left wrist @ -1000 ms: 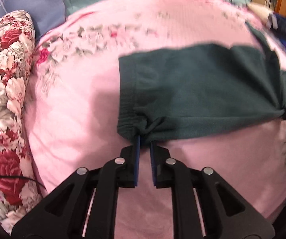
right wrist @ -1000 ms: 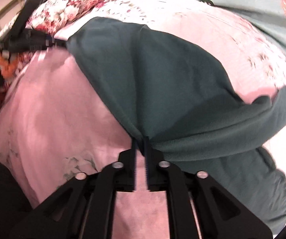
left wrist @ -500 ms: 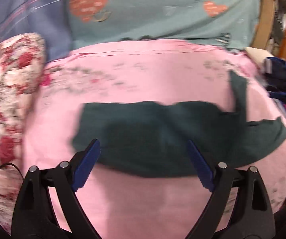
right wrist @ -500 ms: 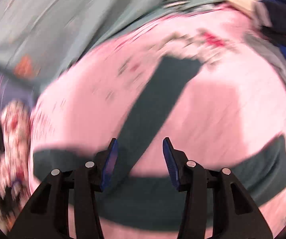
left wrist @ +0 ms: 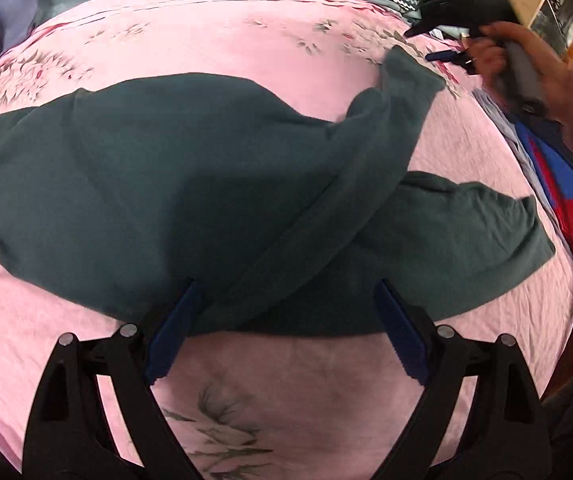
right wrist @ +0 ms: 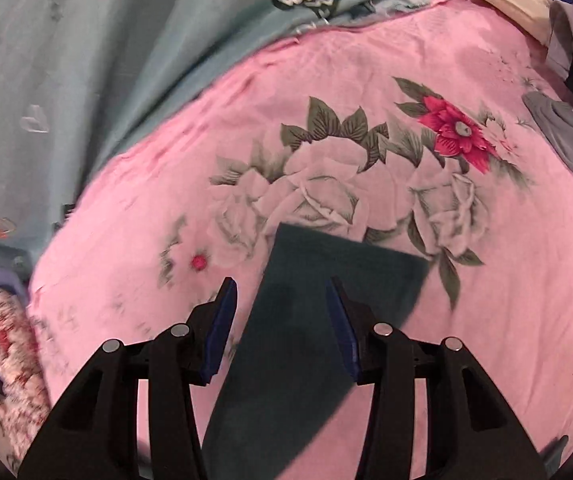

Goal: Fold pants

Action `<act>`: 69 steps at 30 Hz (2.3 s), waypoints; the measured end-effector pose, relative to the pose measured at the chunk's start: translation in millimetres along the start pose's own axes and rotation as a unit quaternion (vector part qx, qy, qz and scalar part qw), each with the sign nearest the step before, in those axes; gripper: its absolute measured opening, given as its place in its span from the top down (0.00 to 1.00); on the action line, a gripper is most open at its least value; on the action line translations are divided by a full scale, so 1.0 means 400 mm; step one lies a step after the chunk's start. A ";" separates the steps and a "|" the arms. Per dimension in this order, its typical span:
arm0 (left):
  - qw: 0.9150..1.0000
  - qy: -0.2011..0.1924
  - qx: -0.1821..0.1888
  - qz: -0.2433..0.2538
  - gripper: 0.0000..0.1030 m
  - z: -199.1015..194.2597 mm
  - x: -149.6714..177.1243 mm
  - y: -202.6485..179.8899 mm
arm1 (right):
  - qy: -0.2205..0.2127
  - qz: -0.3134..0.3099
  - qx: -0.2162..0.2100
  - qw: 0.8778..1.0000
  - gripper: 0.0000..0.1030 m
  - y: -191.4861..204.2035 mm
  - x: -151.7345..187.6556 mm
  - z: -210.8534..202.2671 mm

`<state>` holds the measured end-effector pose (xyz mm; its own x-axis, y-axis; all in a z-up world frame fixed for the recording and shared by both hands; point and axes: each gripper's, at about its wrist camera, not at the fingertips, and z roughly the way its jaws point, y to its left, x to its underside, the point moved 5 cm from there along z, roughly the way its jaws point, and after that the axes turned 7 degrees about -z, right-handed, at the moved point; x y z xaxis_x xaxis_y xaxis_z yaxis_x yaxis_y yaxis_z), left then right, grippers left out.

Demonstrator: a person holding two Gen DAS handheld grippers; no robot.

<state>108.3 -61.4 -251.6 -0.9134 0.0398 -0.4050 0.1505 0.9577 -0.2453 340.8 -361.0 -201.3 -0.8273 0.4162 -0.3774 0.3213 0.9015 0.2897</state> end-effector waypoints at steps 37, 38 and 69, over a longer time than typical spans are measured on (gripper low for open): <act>0.994 0.064 -0.058 0.073 0.13 -0.005 -0.005 -0.053 | -0.051 0.174 -0.082 0.980 0.83 -0.600 0.668 -0.527; 0.993 0.064 -0.060 0.079 0.13 -0.003 -0.003 -0.062 | -0.055 0.153 -0.072 0.984 0.83 -0.585 0.648 -0.531; 0.991 0.019 -0.129 -0.022 0.13 -0.198 0.106 0.244 | 0.099 -0.517 -0.110 0.843 0.98 0.111 0.700 -0.250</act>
<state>54.3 56.3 -223.1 -0.9313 0.0031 -0.3643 0.0133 0.9996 -0.0256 77.4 -216.4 -205.9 -0.6795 -0.6269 -0.3811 -0.6947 0.7168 0.0594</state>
